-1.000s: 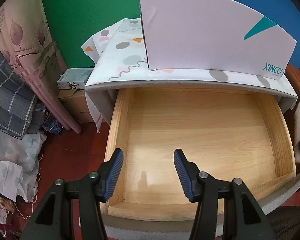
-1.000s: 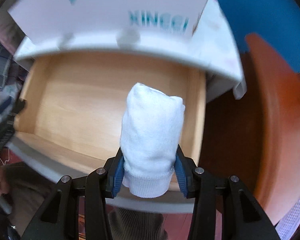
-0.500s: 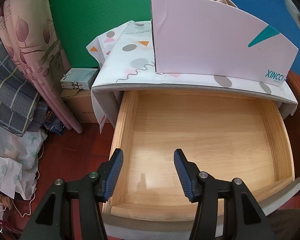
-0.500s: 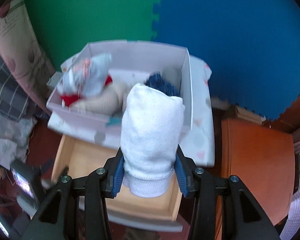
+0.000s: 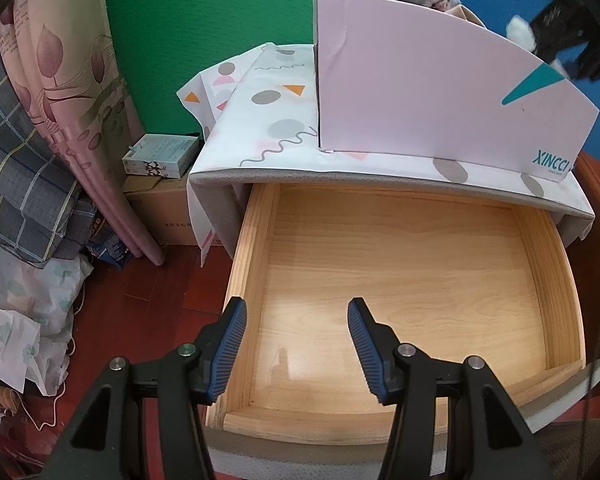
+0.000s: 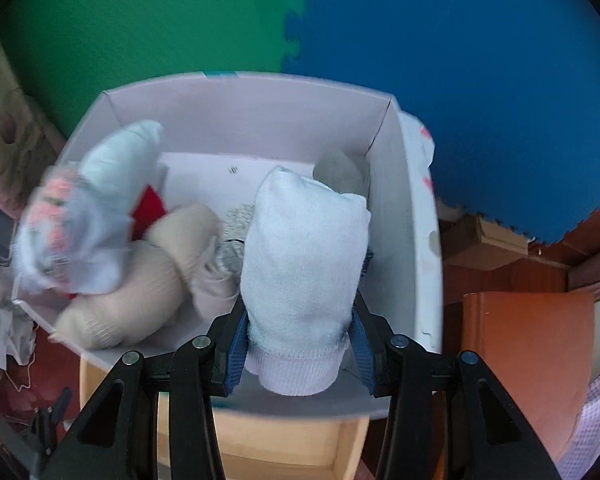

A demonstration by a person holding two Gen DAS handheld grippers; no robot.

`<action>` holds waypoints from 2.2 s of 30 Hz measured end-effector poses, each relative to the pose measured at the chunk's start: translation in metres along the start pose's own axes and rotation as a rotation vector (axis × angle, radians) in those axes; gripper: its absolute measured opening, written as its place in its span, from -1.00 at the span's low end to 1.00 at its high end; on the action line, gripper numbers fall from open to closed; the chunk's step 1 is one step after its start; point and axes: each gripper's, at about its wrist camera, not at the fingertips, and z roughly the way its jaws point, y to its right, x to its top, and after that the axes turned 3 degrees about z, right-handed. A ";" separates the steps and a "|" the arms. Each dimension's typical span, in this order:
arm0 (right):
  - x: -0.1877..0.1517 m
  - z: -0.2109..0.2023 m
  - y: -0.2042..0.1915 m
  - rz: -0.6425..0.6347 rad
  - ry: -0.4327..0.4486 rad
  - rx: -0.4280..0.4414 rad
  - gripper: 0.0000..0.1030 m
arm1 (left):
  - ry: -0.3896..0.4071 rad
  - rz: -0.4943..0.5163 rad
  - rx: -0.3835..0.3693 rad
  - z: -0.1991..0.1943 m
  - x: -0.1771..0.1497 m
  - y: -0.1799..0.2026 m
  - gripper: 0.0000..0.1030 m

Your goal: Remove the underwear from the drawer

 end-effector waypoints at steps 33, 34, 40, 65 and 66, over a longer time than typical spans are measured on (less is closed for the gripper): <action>-0.246 -0.036 -0.014 0.041 0.233 0.051 0.92 | 0.038 0.023 -0.055 -0.028 -0.013 0.023 0.04; -0.254 -0.025 -0.017 0.050 0.205 0.054 0.92 | 0.039 0.029 -0.069 -0.032 -0.016 0.026 0.04; -0.275 -0.004 -0.029 0.051 0.176 0.037 0.92 | 0.058 0.092 -0.083 -0.052 -0.038 0.050 0.04; -0.281 -0.001 -0.021 0.120 0.186 0.004 0.96 | 0.086 0.081 -0.075 -0.061 -0.055 0.066 0.04; -0.281 0.000 -0.021 0.120 0.182 -0.002 0.96 | 0.086 0.086 -0.074 -0.061 -0.055 0.066 0.04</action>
